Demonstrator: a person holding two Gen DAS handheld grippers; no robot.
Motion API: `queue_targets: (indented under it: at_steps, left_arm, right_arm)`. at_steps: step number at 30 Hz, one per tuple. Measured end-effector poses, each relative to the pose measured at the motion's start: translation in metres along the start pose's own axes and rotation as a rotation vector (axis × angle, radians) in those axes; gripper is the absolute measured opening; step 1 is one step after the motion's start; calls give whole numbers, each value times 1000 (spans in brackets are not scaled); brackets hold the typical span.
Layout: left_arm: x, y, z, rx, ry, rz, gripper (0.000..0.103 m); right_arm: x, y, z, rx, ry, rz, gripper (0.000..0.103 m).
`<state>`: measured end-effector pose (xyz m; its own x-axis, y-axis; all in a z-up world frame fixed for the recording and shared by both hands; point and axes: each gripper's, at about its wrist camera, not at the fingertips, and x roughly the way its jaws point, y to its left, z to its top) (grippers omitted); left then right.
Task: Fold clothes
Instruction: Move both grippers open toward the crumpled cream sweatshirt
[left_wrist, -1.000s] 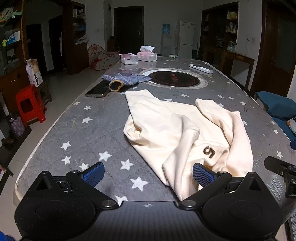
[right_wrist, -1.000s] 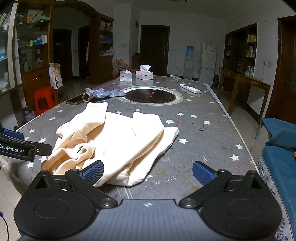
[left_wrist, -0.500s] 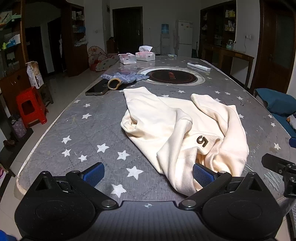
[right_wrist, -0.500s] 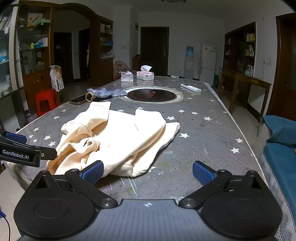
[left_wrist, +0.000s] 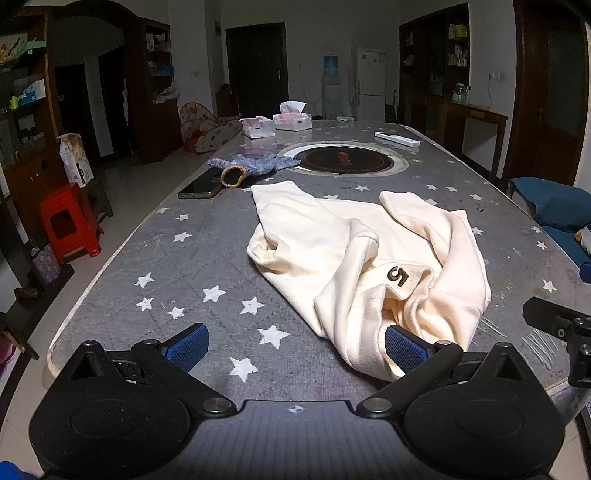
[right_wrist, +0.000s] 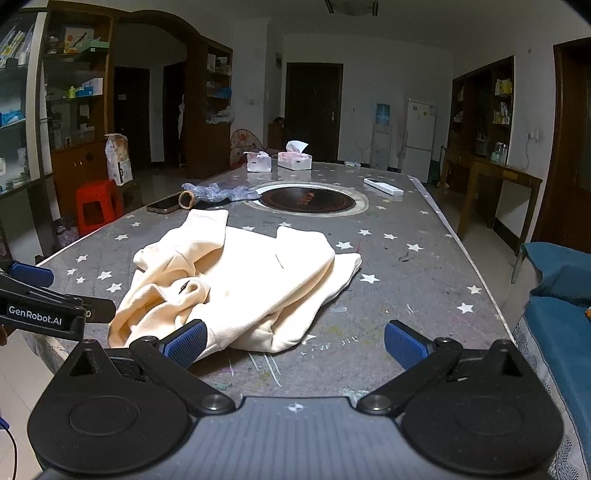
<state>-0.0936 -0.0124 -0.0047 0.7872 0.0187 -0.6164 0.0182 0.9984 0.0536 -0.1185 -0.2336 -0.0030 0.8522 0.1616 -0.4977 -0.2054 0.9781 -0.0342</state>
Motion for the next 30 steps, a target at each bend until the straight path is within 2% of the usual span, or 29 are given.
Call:
queue_targets:
  at_steps: [20,30]
  left_arm:
    - [-15,-6,4,22,-28,4,103]
    - [-6,-7,11,27,-11,-10,103]
  right_arm:
    - [-16,3,9,-24,-45,3,103]
    - [-9,4,13,-35,-29,0,103]
